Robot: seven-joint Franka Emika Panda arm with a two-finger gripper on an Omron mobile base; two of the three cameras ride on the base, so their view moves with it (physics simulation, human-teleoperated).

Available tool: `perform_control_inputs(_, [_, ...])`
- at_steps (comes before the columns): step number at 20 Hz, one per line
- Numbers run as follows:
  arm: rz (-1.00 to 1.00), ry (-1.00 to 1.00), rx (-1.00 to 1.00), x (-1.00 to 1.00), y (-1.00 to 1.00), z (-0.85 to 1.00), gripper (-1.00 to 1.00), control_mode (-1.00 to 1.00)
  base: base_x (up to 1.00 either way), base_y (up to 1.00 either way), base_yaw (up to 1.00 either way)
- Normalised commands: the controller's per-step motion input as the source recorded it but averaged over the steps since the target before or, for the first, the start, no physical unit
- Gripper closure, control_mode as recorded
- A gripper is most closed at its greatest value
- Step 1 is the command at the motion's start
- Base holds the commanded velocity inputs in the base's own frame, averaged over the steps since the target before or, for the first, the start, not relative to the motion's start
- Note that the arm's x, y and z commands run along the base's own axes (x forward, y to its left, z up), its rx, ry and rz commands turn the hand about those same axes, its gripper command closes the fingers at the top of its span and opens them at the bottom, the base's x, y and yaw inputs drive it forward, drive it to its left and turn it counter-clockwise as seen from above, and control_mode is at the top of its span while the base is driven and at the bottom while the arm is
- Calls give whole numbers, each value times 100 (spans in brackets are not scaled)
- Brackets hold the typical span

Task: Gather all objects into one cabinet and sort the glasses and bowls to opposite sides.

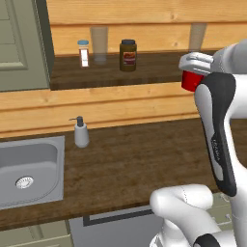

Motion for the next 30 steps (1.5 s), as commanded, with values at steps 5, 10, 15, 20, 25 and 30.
perform_control_inputs(5, [2,1,0,-20,1,0,100,-100,0,0,0])
perform_control_inputs(10, [0,0,0,-5,0,0,100,-100,0,0,0])
perform_control_inputs(15, [0,1,0,-5,0,0,100,100,-59,13,6])
perform_control_inputs(20, [0,0,0,0,0,0,100,100,-76,51,34])
perform_control_inputs(25, [0,0,0,0,0,0,100,100,-8,56,55])
perform_control_inputs(30, [0,0,0,0,0,0,100,100,0,46,69])
